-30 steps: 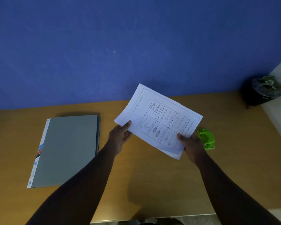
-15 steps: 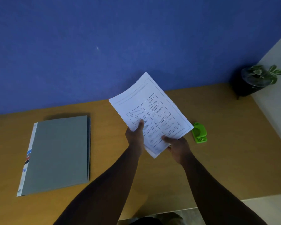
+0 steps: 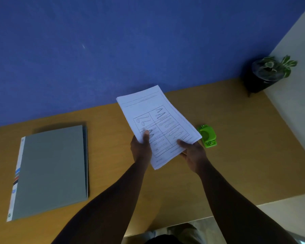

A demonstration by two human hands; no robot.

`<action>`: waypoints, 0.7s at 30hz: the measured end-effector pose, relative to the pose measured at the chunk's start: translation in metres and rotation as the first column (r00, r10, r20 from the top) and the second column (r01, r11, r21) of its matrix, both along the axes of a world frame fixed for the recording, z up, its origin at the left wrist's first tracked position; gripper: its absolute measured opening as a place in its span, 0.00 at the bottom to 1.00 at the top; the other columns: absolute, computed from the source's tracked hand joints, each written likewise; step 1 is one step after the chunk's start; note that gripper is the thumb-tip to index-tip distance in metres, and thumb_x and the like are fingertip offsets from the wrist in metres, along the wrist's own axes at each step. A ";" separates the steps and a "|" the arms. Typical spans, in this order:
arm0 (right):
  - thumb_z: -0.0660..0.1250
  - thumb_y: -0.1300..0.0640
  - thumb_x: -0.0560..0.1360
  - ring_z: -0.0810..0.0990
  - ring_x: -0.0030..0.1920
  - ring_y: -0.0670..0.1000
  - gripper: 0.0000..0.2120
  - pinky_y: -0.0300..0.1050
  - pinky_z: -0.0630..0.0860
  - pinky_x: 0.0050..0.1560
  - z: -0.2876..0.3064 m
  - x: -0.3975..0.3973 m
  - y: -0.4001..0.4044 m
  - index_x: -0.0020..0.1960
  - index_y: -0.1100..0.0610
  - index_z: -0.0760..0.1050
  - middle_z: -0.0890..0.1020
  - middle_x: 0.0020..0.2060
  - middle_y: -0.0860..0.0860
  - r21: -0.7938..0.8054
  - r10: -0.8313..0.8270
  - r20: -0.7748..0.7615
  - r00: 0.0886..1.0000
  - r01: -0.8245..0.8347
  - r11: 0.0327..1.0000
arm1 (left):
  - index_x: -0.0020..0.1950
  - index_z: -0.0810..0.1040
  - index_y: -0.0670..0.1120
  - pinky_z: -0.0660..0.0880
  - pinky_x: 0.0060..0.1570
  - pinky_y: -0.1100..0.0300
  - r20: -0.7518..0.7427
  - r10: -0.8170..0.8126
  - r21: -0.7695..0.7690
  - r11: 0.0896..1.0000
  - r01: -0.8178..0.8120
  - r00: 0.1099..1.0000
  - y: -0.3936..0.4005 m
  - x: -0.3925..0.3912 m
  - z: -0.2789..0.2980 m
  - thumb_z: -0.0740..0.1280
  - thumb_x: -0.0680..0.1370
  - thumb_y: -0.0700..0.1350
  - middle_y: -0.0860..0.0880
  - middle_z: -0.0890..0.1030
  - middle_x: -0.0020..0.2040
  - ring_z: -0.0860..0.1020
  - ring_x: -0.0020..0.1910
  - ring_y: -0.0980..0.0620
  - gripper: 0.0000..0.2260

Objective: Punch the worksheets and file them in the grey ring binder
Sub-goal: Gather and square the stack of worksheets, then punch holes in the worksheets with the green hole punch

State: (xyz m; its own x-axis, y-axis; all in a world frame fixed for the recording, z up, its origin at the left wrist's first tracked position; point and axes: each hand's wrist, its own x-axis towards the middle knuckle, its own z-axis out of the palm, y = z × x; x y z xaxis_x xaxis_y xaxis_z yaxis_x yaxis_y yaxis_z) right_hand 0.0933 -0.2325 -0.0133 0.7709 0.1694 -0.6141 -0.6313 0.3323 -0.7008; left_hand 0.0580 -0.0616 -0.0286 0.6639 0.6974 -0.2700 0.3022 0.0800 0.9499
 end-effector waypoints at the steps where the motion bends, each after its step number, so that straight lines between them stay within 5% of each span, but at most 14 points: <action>1: 0.73 0.67 0.71 0.82 0.55 0.56 0.20 0.56 0.79 0.55 -0.001 0.002 -0.004 0.61 0.56 0.76 0.84 0.55 0.54 -0.009 -0.024 -0.017 1.000 0.024 1.000 | 0.63 0.79 0.48 0.82 0.51 0.54 -0.009 -0.009 0.001 1.000 0.009 1.000 0.001 -0.001 -0.004 0.70 0.78 0.53 0.53 0.84 0.54 0.83 0.51 0.57 0.15; 7: 0.75 0.66 0.69 0.82 0.52 0.54 0.20 0.54 0.80 0.54 -0.013 0.006 -0.030 0.59 0.54 0.77 0.83 0.51 0.53 -0.212 -0.056 -0.042 0.998 0.046 0.976 | 0.58 0.81 0.49 0.81 0.46 0.60 -0.071 -0.104 -0.007 0.995 0.104 0.992 0.002 -0.010 -0.016 0.70 0.78 0.52 0.54 0.85 0.49 0.83 0.50 0.55 0.11; 13: 0.72 0.64 0.72 0.80 0.43 0.40 0.17 0.36 0.75 0.41 -0.023 0.002 -0.046 0.59 0.54 0.79 0.83 0.43 0.43 -0.448 0.093 0.050 0.994 -0.061 0.892 | 0.58 0.82 0.47 0.77 0.43 0.66 -0.145 -0.177 -0.001 0.984 0.178 0.974 0.003 -0.016 -0.024 0.69 0.78 0.54 0.53 0.85 0.50 0.83 0.49 0.57 0.14; 18: 0.70 0.55 0.73 0.82 0.46 0.49 0.06 0.39 0.73 0.44 -0.032 0.005 -0.054 0.49 0.53 0.83 0.84 0.41 0.46 -0.764 0.121 0.163 0.979 0.048 0.644 | 0.58 0.81 0.48 0.80 0.47 0.61 -0.154 -0.233 -0.019 0.972 0.233 0.960 -0.003 -0.015 -0.029 0.69 0.78 0.54 0.54 0.85 0.50 0.83 0.49 0.57 0.13; 21: 0.69 0.53 0.73 0.81 0.44 0.53 0.06 0.43 0.74 0.43 -0.036 0.013 -0.065 0.45 0.54 0.82 0.84 0.42 0.51 -0.859 0.113 0.293 0.949 0.210 0.466 | 0.57 0.81 0.47 0.78 0.40 0.69 -0.145 -0.280 -0.023 0.960 0.280 0.949 -0.010 -0.014 -0.029 0.69 0.79 0.52 0.55 0.85 0.48 0.83 0.47 0.60 0.12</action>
State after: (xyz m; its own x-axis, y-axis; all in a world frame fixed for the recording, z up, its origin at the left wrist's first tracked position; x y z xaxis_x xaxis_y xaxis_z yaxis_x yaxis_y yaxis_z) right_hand 0.1061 -0.2973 -0.0492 0.9110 -0.3726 -0.1767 -0.3656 -0.5315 -0.7641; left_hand 0.0437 -0.0713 -0.0578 0.7859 0.4883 -0.3793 0.4473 -0.0255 0.8940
